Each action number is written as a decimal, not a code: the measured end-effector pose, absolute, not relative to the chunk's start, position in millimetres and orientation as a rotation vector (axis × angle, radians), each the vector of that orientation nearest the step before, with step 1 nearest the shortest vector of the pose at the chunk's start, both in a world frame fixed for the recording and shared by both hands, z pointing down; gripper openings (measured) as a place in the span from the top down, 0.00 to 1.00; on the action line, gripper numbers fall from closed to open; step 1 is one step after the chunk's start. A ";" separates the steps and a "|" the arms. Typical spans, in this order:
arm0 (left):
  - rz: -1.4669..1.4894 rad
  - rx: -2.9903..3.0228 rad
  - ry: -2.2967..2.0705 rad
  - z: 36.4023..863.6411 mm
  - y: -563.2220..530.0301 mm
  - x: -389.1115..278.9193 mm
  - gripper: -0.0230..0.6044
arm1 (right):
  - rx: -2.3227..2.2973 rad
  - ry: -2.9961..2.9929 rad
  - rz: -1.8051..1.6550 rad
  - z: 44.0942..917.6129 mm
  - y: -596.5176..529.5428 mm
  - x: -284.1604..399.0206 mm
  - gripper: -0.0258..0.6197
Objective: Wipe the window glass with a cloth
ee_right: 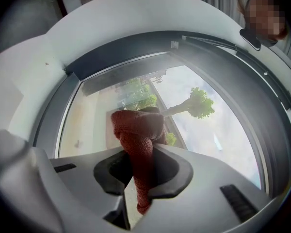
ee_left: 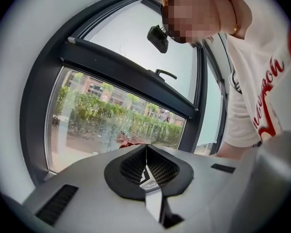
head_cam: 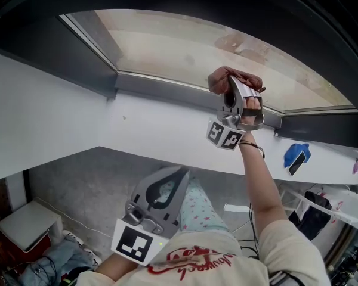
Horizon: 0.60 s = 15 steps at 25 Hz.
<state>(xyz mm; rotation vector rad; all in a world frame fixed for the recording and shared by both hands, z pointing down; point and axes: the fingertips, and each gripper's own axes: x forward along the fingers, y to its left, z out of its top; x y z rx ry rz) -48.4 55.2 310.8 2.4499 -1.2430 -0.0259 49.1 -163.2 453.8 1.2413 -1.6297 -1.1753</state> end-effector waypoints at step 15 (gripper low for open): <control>-0.006 2.438 -1.255 314.2 42.5 -43.6 0.93 | 1.189 -1.690 -1.060 504.7 -164.7 54.0 0.85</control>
